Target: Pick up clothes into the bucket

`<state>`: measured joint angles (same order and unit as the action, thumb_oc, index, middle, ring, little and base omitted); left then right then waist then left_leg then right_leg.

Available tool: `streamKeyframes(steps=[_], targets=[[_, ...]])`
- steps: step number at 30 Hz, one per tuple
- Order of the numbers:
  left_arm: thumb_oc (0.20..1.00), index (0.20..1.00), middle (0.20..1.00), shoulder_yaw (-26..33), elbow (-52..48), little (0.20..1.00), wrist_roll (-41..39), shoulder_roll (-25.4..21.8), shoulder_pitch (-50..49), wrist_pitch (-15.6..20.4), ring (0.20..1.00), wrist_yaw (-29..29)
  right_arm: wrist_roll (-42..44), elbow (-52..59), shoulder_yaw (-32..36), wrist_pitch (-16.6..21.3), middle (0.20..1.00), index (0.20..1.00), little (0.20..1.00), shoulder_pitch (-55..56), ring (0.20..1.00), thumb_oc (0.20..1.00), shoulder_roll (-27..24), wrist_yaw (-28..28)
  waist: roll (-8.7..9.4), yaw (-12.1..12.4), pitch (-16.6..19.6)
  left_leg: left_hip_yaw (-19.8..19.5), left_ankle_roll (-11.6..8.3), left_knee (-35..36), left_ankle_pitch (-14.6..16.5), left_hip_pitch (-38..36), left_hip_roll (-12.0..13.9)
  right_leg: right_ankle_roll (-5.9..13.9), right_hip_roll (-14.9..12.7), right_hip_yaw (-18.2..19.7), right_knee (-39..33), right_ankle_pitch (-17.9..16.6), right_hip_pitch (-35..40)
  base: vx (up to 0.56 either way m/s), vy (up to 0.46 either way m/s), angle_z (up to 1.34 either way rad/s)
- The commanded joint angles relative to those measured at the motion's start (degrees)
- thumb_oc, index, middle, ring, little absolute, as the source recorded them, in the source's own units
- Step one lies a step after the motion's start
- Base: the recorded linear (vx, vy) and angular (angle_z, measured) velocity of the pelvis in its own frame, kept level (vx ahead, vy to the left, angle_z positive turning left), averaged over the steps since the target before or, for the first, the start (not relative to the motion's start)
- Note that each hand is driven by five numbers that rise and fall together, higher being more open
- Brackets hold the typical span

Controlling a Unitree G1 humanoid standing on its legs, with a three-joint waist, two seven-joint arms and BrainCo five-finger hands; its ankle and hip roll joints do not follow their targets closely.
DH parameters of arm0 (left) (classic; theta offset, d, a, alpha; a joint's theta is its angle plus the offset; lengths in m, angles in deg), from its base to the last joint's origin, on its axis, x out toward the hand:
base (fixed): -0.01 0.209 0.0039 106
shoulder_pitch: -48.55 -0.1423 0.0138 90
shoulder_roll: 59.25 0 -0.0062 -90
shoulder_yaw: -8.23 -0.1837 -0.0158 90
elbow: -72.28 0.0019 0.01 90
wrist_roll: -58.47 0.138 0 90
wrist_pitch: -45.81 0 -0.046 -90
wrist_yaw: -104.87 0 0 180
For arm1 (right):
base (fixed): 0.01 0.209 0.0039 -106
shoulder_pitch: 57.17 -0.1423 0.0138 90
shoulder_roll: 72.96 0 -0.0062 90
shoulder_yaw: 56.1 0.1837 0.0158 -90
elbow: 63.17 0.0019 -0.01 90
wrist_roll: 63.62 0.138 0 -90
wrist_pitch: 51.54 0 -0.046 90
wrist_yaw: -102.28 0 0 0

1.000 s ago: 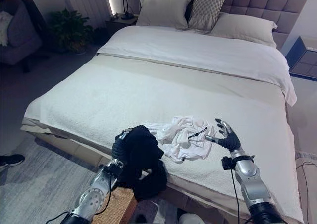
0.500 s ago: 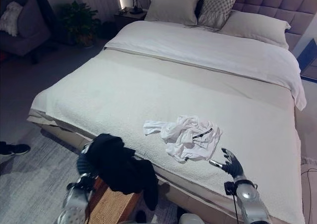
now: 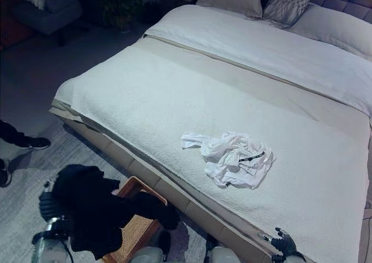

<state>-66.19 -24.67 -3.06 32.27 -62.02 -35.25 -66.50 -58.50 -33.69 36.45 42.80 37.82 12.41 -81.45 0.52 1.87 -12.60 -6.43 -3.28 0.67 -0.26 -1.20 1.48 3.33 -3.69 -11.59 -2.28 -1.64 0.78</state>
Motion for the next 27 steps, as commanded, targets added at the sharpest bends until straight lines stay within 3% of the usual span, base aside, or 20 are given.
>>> streamKeyframes(steps=[1,11,27], targets=[[0.200,0.200,0.200,5.40,-11.10,0.200,0.16,-4.25,3.67,7.74,0.200,0.55,-0.74,-3.37,-1.87,1.07,1.000,1.000,1.000,-4.28,1.000,1.000,0.32,-1.35,2.91,0.44,1.98,-1.31,-0.01,-7.98,3.81,4.34,-2.85,3.33,-4.45,0.81,3.75,4.20,1.79,0.01,0.006,0.04],[0.200,0.200,0.200,9.59,-13.67,0.200,6.77,-13.13,10.97,13.29,0.200,-5.40,0.36,-5.82,-5.98,1.13,1.000,1.000,1.000,-7.47,1.000,1.000,1.46,-0.63,2.42,0.56,2.29,-1.91,-0.30,-7.85,3.90,4.16,-2.92,3.32,-4.60,0.33,3.88,4.43,1.94,0.00,0.001,0.06],[0.200,0.200,0.200,14.39,-13.86,0.200,9.74,-17.83,12.81,15.92,0.200,-7.24,0.82,-7.00,-6.21,0.91,1.000,1.000,1.000,-7.27,1.000,1.000,1.31,-0.73,2.21,0.72,3.12,-1.90,-0.45,-7.69,4.14,3.87,-2.66,3.35,-4.62,0.15,3.71,4.75,2.50,0.00,-0.001,0.01]])
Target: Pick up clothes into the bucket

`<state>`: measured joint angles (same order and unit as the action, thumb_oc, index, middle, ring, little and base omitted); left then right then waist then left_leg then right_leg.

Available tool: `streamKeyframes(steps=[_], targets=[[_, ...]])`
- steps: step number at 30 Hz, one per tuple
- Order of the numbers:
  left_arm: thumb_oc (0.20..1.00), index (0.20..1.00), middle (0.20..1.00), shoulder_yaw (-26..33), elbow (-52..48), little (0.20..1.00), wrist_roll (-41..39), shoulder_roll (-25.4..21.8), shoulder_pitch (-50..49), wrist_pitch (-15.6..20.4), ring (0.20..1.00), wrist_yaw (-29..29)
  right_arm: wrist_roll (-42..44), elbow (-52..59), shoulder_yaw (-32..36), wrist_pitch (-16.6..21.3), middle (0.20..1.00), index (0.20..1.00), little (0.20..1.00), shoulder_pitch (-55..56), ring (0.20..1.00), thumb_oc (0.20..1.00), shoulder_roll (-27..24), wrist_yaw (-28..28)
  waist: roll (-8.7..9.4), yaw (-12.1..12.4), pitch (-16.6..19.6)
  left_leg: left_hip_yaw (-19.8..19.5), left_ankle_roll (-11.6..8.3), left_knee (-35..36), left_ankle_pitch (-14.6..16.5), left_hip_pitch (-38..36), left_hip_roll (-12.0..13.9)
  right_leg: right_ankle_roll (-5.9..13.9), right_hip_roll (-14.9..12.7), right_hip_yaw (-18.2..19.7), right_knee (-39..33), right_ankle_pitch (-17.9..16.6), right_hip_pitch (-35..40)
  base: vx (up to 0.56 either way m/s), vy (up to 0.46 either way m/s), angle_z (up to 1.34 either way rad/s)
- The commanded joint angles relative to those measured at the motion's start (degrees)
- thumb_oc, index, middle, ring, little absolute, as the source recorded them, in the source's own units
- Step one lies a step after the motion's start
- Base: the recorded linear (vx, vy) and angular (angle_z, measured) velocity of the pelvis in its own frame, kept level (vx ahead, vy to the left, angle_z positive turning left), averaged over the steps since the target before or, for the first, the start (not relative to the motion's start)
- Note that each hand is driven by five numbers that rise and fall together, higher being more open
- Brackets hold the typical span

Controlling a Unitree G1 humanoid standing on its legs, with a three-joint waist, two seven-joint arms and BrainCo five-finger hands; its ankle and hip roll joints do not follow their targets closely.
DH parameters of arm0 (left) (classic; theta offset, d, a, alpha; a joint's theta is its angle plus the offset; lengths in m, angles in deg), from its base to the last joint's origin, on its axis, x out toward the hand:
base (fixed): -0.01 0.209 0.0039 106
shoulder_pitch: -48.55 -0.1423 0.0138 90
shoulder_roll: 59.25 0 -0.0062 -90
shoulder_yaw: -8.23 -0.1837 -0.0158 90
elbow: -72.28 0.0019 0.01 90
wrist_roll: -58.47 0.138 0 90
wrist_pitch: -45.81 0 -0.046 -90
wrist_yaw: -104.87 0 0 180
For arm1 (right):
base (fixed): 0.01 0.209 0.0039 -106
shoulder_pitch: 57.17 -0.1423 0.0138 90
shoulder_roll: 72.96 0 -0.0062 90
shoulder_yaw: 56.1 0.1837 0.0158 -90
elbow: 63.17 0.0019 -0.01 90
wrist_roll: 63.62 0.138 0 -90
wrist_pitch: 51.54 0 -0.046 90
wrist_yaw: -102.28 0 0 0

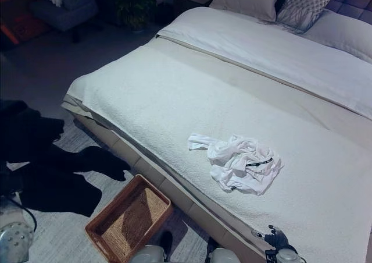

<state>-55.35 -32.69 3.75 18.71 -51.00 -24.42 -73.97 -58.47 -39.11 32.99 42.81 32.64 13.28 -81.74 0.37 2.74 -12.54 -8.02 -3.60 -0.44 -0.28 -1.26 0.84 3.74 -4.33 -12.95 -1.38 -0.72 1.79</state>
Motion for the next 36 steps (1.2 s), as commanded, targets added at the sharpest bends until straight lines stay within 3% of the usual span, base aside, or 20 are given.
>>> streamKeyframes(steps=[1,8,22,36], targets=[[0.200,0.200,0.200,3.52,-5.82,0.200,2.94,-4.29,1.81,5.09,0.200,0.22,0.80,-1.60,-2.74,0.91,1.000,1.000,1.000,-2.10,1.000,1.000,0.44,-0.45,2.35,-0.15,3.06,-0.32,-0.13,-6.58,4.16,3.92,-2.01,2.93,-3.98,1.51,2.81,3.83,1.50,0.00,0.000,0.00],[0.200,0.200,0.200,1.43,-1.21,0.200,3.55,-2.67,-0.73,3.18,0.200,-0.02,1.26,-1.04,-2.33,0.86,1.000,1.000,1.000,-2.27,1.000,1.000,0.13,-0.71,2.14,-0.19,2.88,-0.33,-0.02,-6.55,4.11,3.90,-2.00,2.93,-4.03,1.70,2.96,3.82,1.32,0.00,0.000,0.00],[0.200,0.200,0.200,-5.12,12.26,0.200,-0.42,6.80,-3.93,-2.26,0.200,2.84,0.85,0.25,-1.42,0.83,1.000,1.000,1.000,-2.39,1.000,1.000,0.18,-1.29,2.48,-0.63,1.73,0.20,0.28,-6.89,4.04,4.44,-1.92,2.94,-3.98,2.61,3.03,3.60,0.40,0.00,0.000,0.00],[0.200,0.200,0.200,-10.20,32.43,0.200,7.87,9.31,-1.73,-4.69,0.200,-1.43,0.52,4.61,-1.75,1.08,1.000,1.000,1.000,-1.65,1.000,1.000,0.04,-2.44,2.83,-2.49,0.20,1.55,0.64,-7.89,4.28,5.72,-1.77,3.00,-3.92,4.30,4.27,3.50,-1.87,-0.01,0.009,-0.06]])
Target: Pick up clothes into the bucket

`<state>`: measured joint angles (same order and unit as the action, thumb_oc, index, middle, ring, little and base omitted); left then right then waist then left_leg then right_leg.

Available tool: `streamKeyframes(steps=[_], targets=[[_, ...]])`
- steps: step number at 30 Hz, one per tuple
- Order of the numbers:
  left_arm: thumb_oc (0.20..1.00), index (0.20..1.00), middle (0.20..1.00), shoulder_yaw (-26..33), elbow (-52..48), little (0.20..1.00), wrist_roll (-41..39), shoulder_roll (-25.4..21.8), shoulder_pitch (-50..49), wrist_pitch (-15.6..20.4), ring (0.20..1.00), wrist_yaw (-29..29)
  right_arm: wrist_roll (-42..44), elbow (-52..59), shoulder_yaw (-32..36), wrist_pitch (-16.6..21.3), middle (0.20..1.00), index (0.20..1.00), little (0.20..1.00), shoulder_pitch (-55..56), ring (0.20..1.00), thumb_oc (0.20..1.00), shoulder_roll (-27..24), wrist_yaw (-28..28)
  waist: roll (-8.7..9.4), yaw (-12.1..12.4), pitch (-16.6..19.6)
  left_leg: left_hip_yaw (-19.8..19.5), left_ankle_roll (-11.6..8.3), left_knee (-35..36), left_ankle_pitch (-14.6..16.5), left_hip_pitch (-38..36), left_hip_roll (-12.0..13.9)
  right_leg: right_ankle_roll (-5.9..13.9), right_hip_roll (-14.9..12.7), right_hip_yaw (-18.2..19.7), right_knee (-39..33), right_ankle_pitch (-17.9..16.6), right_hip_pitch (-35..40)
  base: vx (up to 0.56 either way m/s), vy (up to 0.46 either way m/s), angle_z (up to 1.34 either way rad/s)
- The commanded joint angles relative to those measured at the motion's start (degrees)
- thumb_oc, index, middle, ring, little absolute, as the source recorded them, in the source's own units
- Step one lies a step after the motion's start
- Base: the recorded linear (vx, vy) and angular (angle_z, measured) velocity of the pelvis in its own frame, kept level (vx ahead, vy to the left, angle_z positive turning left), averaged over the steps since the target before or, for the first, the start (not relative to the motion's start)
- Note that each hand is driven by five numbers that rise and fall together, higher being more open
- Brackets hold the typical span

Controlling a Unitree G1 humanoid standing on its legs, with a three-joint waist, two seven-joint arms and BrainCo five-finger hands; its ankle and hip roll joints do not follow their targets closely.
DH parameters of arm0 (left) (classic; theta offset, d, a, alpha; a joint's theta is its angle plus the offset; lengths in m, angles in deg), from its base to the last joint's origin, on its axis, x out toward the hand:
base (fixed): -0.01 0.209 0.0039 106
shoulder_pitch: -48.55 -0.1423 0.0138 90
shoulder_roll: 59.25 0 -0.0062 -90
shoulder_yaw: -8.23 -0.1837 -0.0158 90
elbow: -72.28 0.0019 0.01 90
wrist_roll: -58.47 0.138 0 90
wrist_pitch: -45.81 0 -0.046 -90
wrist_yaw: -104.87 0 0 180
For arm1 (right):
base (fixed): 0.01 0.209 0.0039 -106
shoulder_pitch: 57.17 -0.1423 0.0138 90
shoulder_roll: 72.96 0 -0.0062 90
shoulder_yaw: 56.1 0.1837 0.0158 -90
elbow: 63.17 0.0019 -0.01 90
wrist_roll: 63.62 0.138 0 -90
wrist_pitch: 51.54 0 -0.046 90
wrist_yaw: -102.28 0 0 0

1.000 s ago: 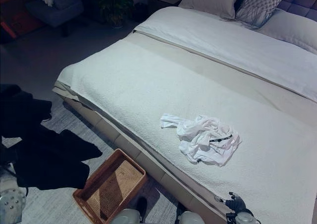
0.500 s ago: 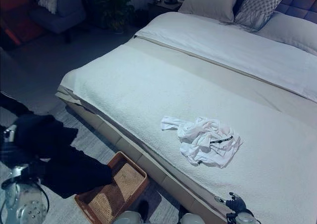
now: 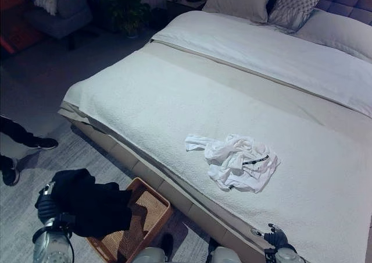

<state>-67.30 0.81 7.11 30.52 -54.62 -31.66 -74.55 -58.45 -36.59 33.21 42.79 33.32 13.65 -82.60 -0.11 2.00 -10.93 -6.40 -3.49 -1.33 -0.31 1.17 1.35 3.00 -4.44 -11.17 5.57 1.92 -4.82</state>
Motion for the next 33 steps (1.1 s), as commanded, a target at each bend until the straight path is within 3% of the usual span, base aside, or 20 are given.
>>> streamKeyframes(steps=[1,11,20,27,33], targets=[[0.200,0.200,0.200,1.00,1.63,0.200,6.18,-2.63,2.93,2.59,0.200,-1.66,0.57,2.50,-2.03,1.12,1.000,1.000,1.000,-2.41,1.000,1.000,-0.43,-1.85,3.42,-2.01,-1.77,0.07,0.57,-7.23,4.35,3.65,-2.31,3.77,-3.77,2.76,-2.43,0.85,4.25,-0.04,0.012,-0.04],[0.200,0.200,0.200,-5.11,16.83,0.200,20.48,-5.71,11.69,2.64,0.200,-8.88,1.82,6.51,-2.83,2.13,1.000,1.000,1.000,-3.61,1.000,1.000,-1.47,-4.33,3.76,-4.21,-6.69,1.54,1.27,-11.28,4.56,9.64,-2.22,3.79,-3.72,5.62,3.63,0.99,-3.86,-0.09,0.032,-0.12],[0.200,0.200,0.200,-12.87,25.01,0.200,37.90,-12.24,21.14,1.85,0.200,-17.95,2.83,11.77,-5.61,4.74,1.000,1.000,1.000,-6.29,1.000,1.000,-3.31,-7.23,5.41,-6.89,-14.23,3.28,3.09,-24.69,7.57,22.32,-2.35,3.06,-3.77,10.08,15.20,2.34,-17.28,-0.10,0.036,-0.18],[0.200,0.200,0.200,-17.26,31.30,0.200,43.52,-15.64,28.72,-1.18,0.200,-20.52,4.20,14.72,-7.02,5.74,1.000,1.000,1.000,-10.62,1.000,1.000,-5.50,-9.16,6.54,-8.14,-18.39,3.50,3.18,-31.66,8.74,31.70,-1.77,2.74,-2.73,11.40,19.92,2.76,-26.15,-0.09,0.022,-0.10],[0.200,0.200,0.200,-18.60,33.98,0.200,45.54,-18.29,33.06,-4.21,0.200,-23.83,6.27,19.11,-8.06,6.42,1.000,1.000,1.000,-12.99,1.000,1.000,-6.56,-10.46,7.53,-9.07,-18.87,3.64,3.31,-35.94,9.26,40.71,-1.33,2.54,-1.92,11.87,22.94,2.64,-34.78,-0.06,0.020,-0.06]])
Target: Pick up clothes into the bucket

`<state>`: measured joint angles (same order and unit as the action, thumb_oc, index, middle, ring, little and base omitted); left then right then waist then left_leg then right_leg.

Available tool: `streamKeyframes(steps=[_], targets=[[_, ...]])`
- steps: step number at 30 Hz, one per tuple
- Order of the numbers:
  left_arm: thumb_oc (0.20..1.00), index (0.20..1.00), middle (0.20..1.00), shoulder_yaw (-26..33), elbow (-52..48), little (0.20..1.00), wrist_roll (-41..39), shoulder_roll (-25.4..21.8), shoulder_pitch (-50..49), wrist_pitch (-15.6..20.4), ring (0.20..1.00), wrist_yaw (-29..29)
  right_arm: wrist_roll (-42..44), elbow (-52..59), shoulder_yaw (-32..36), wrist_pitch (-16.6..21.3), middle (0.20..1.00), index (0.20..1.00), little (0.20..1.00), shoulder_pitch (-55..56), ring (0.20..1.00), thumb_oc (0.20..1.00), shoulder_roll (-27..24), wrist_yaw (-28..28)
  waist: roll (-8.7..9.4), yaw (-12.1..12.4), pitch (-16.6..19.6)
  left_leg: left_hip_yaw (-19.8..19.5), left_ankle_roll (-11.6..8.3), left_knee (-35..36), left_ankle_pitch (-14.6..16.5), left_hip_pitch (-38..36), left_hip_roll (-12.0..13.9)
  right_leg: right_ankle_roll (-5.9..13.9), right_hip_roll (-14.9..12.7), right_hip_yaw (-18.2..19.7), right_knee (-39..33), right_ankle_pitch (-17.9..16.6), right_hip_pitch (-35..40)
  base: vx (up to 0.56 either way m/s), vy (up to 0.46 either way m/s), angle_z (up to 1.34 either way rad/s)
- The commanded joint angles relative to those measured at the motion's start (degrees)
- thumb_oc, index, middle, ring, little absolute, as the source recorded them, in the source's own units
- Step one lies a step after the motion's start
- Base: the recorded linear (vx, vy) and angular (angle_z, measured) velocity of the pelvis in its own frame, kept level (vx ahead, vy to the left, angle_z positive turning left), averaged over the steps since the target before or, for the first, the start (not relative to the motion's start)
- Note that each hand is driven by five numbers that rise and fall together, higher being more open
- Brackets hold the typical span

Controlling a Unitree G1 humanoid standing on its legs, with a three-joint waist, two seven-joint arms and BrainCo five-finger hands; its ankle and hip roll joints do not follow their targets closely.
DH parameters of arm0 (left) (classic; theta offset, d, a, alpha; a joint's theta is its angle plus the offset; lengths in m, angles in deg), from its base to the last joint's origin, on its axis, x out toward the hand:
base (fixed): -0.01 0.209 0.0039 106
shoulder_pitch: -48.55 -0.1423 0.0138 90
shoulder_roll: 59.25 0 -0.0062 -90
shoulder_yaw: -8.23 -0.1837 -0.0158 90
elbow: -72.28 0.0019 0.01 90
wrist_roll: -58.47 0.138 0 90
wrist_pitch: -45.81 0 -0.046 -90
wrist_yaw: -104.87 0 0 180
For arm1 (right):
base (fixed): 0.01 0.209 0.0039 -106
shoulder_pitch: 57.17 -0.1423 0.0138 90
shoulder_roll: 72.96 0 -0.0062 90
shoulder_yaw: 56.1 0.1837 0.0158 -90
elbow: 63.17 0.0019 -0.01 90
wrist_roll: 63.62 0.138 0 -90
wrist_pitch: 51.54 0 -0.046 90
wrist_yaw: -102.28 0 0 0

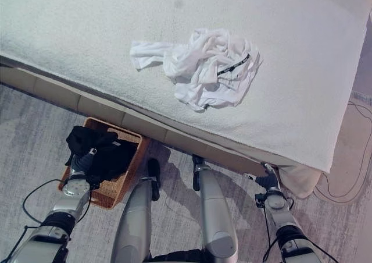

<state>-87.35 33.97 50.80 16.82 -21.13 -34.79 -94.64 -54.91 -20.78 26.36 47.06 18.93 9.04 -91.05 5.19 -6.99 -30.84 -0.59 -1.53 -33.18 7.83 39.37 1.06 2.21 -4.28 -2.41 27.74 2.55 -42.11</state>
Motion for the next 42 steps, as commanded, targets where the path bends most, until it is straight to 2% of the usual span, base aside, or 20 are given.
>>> streamKeyframes(steps=[1,3,4,5,6,15,18,19,20,21,22,23,24,28,31,32,34,38,39,42], targets=[[0.200,0.200,0.200,1.70,0.63,0.200,1.88,-4.62,-0.24,-1.45,0.200,-4.16,3.16,4.07,-1.26,2.16,1.000,1.000,1.000,1.34,1.000,1.000,-2.06,-2.14,2.30,-0.19,1.04,-2.26,1.41,-5.11,1.28,3.99,-1.00,3.23,-1.99,3.09,1.56,2.10,1.13,-0.02,0.001,-0.09],[0.200,0.200,0.200,1.71,0.53,0.200,1.94,-4.84,0.06,-2.32,0.200,-5.08,3.52,4.89,-1.50,2.08,1.000,1.000,1.000,1.12,1.000,1.000,-2.21,-2.46,2.50,-0.26,1.04,-2.28,1.50,-6.17,1.51,6.20,-0.83,3.18,-1.91,2.89,2.25,2.17,-0.78,-0.02,0.001,-0.08],[0.545,0.545,0.545,2.30,0.44,0.545,1.68,-4.75,-0.02,-2.89,0.545,-5.27,3.77,5.86,-1.43,1.98,1.000,1.000,1.000,1.20,1.000,1.000,-2.32,-2.56,2.66,-0.40,1.04,-2.37,1.57,-6.72,1.61,7.34,-0.76,3.16,-1.83,2.87,2.68,2.16,-1.86,0.06,0.007,-0.05],[0.765,0.765,0.765,2.59,1.22,0.765,1.55,-4.75,-0.36,-3.30,0.765,-5.57,3.80,6.06,-1.60,1.94,1.000,1.000,1.000,1.55,1.000,1.000,-2.42,-2.70,2.56,-0.23,1.04,-2.71,1.38,-7.88,3.82,7.07,-0.47,3.33,-1.48,2.89,4.02,4.12,-1.84,0.07,0.010,-0.03],[1.000,1.000,1.000,2.73,2.72,1.000,0.91,-4.58,0.11,-3.85,1.000,-5.69,4.06,5.93,-1.83,1.81,1.000,1.000,1.000,1.20,1.000,1.000,-2.51,-2.58,2.66,-0.36,1.04,-2.68,1.39,-8.48,4.06,8.10,-0.35,3.34,-1.34,2.95,4.38,4.15,-2.92,0.07,0.011,-0.05],[1.000,1.000,1.000,7.06,7.02,1.000,-7.47,-1.67,0.50,-5.01,1.000,-5.75,3.93,13.86,-0.37,2.27,1.000,1.000,1.000,1.48,1.000,1.000,-3.31,-4.44,3.22,-0.76,1.04,-3.10,1.48,-9.04,4.30,10.37,-0.31,3.13,-1.29,2.54,4.50,4.37,-5.05,0.00,0.005,-0.01],[1.000,1.000,1.000,9.87,7.63,1.000,-14.74,0.38,-0.04,-4.01,1.000,-4.55,2.17,21.25,2.29,3.98,1.000,1.000,1.000,1.50,1.000,1.000,-4.12,-7.34,2.95,-0.94,1.04,-3.16,1.41,-8.38,4.39,9.82,-0.46,3.05,-1.37,2.65,4.22,4.61,-4.79,-0.03,0.007,0.00],[1.000,1.000,1.000,10.28,7.53,1.000,-15.99,0.69,0.25,-3.68,1.000,-4.19,1.63,22.68,2.96,4.37,1.000,1.000,1.000,1.30,1.000,1.000,-4.29,-7.83,2.94,-1.16,1.04,-2.80,1.57,-7.48,2.19,10.87,-0.71,2.77,-1.77,2.48,3.24,2.68,-5.71,-0.08,0.018,0.03],[1.000,1.000,1.000,10.99,7.51,1.000,-18.74,1.44,0.07,-3.24,1.000,-3.79,1.09,24.62,3.57,4.58,1.000,1.000,1.000,1.34,1.000,1.000,-4.39,-8.33,2.78,-1.18,1.04,-2.82,1.53,-7.17,2.19,10.60,-0.75,2.76,-1.81,2.48,3.12,2.74,-5.48,0.00,0.000,0.00],[1.000,1.000,1.000,11.41,7.51,1.000,-20.40,2.24,-0.60,-3.07,1.000,-3.16,0.43,26.30,4.01,4.76,1.000,1.000,1.000,1.63,1.000,1.000,-4.44,-8.97,2.43,-1.06,1.04,-3.24,1.31,-7.37,4.10,9.12,-0.67,2.99,-1.54,2.66,3.85,4.59,-4.25,0.00,0.000,0.00],[1.000,1.000,1.000,12.06,7.59,1.000,-23.02,2.91,-0.46,-2.84,1.000,-2.64,0.13,27.59,4.62,5.07,1.000,1.000,1.000,1.22,1.000,1.000,-4.55,-9.36,2.45,-1.22,1.04,-2.78,1.46,-6.58,2.16,10.00,-0.89,2.73,-1.85,2.53,3.01,2.86,-5.03,0.09,0.014,0.00],[1.000,1.000,1.000,11.99,7.70,1.000,-23.04,2.95,-0.71,-2.85,1.000,-2.62,0.11,27.55,4.49,5.02,1.000,1.000,1.000,1.47,1.000,1.000,-4.55,-9.35,2.29,-1.09,1.04,-3.21,1.28,-7.02,4.08,8.77,-0.76,3.00,-1.57,2.68,3.71,4.61,-3.99,-0.07,0.015,0.02],[1.000,1.000,1.000,12.49,7.06,1.000,-25.02,3.80,-0.71,-2.50,1.000,-1.85,-1.09,30.38,5.54,5.35,1.000,1.000,1.000,1.19,1.000,1.000,-4.89,-10.25,2.10,-1.17,1.04,-2.84,1.35,-5.89,2.01,9.26,-0.99,2.73,-1.96,2.52,2.74,3.02,-4.49,0.00,0.007,0.03],[1.000,1.000,1.000,12.25,5.52,1.000,-24.39,4.67,-1.42,-2.32,1.000,-1.74,-3.05,33.91,6.63,5.66,1.000,1.000,1.000,0.87,1.000,1.000,-5.32,-11.43,1.55,-0.89,1.04,-2.96,1.21,-4.40,1.41,8.17,-1.29,2.74,-2.32,2.18,2.26,3.07,-3.43,-0.01,-0.002,0.04],[1.000,1.000,1.000,10.47,-3.05,1.000,-22.54,7.00,-4.44,0.97,1.000,-3.50,-6.07,36.28,7.86,5.71,1.000,1.000,1.000,0.01,1.000,1.000,-5.89,-13.66,0.48,0.17,1.04,-3.49,0.94,-1.38,0.22,5.78,-1.98,2.76,-2.83,1.74,1.44,3.19,-1.74,0.02,-0.035,0.03],[1.000,1.000,1.000,10.46,-3.14,1.000,-22.51,7.06,-4.53,0.94,1.000,-3.56,-6.09,36.31,7.85,5.69,1.000,1.000,1.000,0.07,1.000,1.000,-5.90,-13.67,0.47,0.14,1.04,-3.50,0.93,-1.29,0.18,5.69,-2.00,2.76,-2.85,1.72,1.38,3.18,-1.65,0.02,-0.056,0.10],[1.000,1.000,1.000,8.52,-6.93,1.000,-22.77,9.15,-6.43,3.68,1.000,-2.68,-7.40,34.71,8.14,5.26,1.000,1.000,1.000,-2.79,1.000,1.000,-7.19,-14.82,-0.46,1.46,1.04,-4.13,0.58,1.45,-0.99,3.68,-2.61,2.78,-3.61,1.14,0.81,3.37,0.09,0.02,-0.078,0.11],[1.000,1.000,1.000,5.18,-10.77,1.000,-21.67,10.76,-9.29,5.22,1.000,-0.73,-8.79,30.03,7.11,4.02,1.000,1.000,1.000,-8.52,1.000,1.000,-9.35,-15.84,-2.12,3.31,1.04,-5.05,0.23,4.66,-2.45,1.43,-3.46,2.81,-4.55,0.17,0.15,3.52,2.06,0.02,-0.077,0.22],[1.000,1.000,1.000,2.78,-12.53,1.000,-19.97,10.94,-10.46,5.94,1.000,-0.07,-9.39,25.23,5.62,3.05,1.000,1.000,1.000,-13.17,1.000,1.000,-11.04,-16.56,-3.45,4.75,1.04,-5.48,-0.06,6.60,-3.44,0.03,-3.95,2.82,-5.12,-0.40,0.24,3.74,2.99,0.02,-0.065,0.31],[1.000,1.000,1.000,-0.28,-13.02,1.000,-18.19,10.72,-12.66,5.83,1.000,1.45,-8.51,15.08,2.13,1.25,1.000,1.000,1.000,-22.92,1.000,1.000,-15.67,-16.70,-5.63,6.64,1.04,-6.59,-0.47,9.74,-4.92,-2.08,-4.72,2.79,-6.29,-1.56,0.25,4.22,4.57,0.02,-0.071,0.30]])
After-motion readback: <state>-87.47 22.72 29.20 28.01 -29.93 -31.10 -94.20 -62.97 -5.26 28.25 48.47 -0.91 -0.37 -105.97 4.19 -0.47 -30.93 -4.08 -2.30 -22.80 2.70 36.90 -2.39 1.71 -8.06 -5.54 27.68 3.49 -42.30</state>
